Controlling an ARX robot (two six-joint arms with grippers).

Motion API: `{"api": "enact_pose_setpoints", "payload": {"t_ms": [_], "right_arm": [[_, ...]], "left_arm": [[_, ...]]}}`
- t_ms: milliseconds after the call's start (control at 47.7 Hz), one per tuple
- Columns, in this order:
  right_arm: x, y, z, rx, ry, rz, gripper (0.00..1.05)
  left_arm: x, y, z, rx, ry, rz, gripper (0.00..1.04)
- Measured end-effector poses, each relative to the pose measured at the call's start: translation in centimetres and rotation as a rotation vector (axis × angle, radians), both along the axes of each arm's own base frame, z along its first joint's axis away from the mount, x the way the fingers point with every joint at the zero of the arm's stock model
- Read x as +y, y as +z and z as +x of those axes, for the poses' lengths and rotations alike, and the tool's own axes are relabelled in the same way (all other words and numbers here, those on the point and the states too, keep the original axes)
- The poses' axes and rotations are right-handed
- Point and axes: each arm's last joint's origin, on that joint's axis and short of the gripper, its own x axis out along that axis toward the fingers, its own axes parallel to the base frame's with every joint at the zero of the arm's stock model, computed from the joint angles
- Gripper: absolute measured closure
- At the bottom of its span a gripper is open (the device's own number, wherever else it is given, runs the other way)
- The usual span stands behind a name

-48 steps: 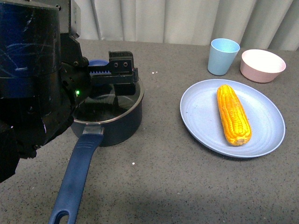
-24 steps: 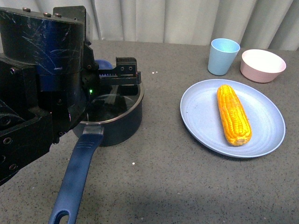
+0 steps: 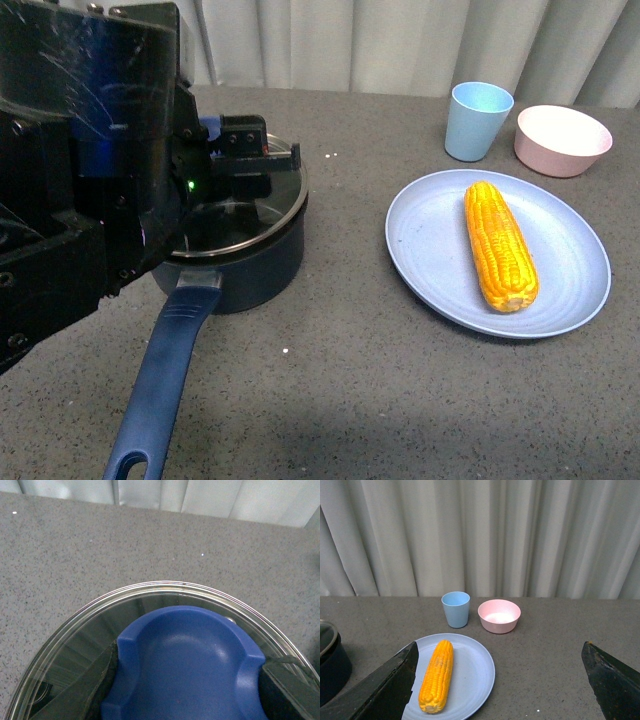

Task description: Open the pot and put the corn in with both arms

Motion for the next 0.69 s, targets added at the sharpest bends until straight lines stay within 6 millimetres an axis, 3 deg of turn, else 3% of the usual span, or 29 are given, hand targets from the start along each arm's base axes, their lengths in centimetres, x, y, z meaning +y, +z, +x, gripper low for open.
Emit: {"api": "enact_pose_setpoints", "payload": {"t_ms": [126, 294, 461, 692], "right_arm": [[0.0, 0.0, 0.0, 0.000, 0.000, 0.000, 0.09], [0.0, 0.0, 0.0, 0.000, 0.000, 0.000, 0.09], [0.0, 0.0, 0.0, 0.000, 0.000, 0.000, 0.09], [0.0, 0.0, 0.0, 0.000, 0.000, 0.000, 0.09]], "left_arm": [[1.3, 1.5, 0.7, -0.035, 0.021, -0.027, 0.48], [4.6, 1.7, 3.0, -0.069, 0.080, -0.036, 0.48], [9.9, 0.4, 6.4, -0.065, 0.182, -0.046, 0.48], [14.2, -2.6, 8.8, -0.007, 0.293, -0.021, 0.48]]}}
